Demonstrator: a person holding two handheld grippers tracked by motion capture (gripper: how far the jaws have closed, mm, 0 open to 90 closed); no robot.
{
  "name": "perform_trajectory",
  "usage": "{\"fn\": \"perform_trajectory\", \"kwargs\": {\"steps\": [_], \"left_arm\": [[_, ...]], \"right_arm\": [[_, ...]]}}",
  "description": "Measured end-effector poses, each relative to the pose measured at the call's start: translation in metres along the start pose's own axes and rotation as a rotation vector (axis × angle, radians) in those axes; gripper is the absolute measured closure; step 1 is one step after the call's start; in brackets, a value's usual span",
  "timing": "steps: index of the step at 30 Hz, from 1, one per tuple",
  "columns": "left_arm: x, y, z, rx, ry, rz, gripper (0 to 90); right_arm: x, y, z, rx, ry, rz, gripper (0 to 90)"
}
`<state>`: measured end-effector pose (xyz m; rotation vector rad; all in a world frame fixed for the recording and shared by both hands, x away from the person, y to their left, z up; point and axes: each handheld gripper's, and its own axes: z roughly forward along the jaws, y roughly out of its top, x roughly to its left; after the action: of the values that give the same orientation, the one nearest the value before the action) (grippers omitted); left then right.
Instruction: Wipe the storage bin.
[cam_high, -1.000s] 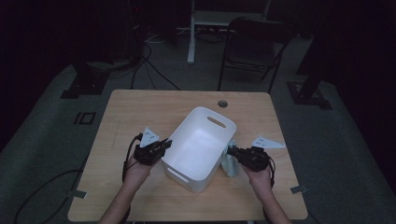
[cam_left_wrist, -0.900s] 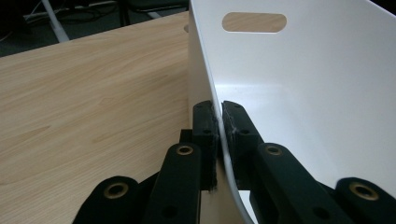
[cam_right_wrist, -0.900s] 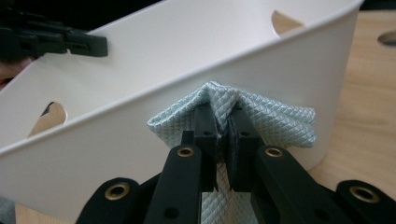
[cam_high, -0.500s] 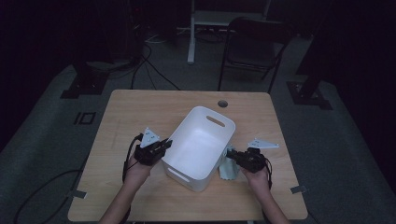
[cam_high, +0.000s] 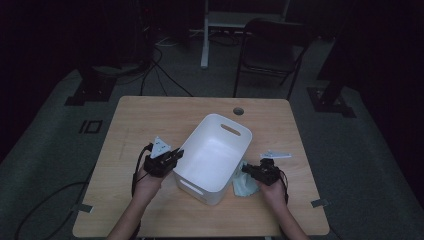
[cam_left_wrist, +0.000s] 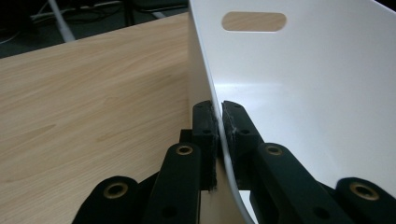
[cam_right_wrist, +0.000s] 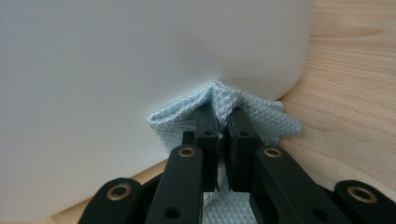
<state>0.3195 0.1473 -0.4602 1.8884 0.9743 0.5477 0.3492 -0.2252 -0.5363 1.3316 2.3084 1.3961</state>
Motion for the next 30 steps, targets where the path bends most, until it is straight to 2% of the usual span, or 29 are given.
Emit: {"fn": "perform_trajectory", "kwargs": {"steps": [4,5,6,8,11,12,14,19,21,30], "left_arm": [[-0.002,0.000,0.000,-0.003,0.013,-0.005,84.8],[-0.002,0.000,0.000,-0.003,0.015,-0.007,84.8],[-0.002,0.000,0.000,-0.003,0.015,-0.007,84.8],[-0.002,0.000,0.000,-0.003,0.017,-0.011,84.8],[-0.002,-0.001,0.000,-0.003,0.014,-0.009,84.9],[-0.002,-0.001,0.000,-0.004,0.012,-0.010,84.8],[-0.002,0.000,0.000,-0.002,0.009,-0.004,84.9],[-0.002,0.000,0.000,-0.003,-0.007,0.006,84.7],[-0.002,0.000,0.000,0.000,-0.008,0.015,84.7],[-0.002,0.001,0.002,-0.002,-0.007,0.006,84.6]], "right_arm": [[0.012,0.006,-0.016,-0.031,0.024,-0.035,85.1],[0.021,0.010,-0.028,-0.065,0.040,-0.064,85.1],[0.021,0.010,-0.028,-0.065,0.040,-0.064,85.1],[0.032,0.014,-0.042,-0.105,0.055,-0.084,85.1],[0.042,0.017,-0.058,-0.184,0.118,-0.069,85.1],[0.045,0.018,-0.059,-0.191,0.129,-0.074,85.1],[0.049,0.021,-0.058,-0.188,0.120,-0.094,85.1],[0.049,0.021,-0.049,-0.200,0.107,-0.085,85.1],[0.047,0.017,-0.044,-0.185,0.095,-0.075,85.1],[0.034,0.006,-0.030,-0.131,0.078,-0.041,85.1]]}}
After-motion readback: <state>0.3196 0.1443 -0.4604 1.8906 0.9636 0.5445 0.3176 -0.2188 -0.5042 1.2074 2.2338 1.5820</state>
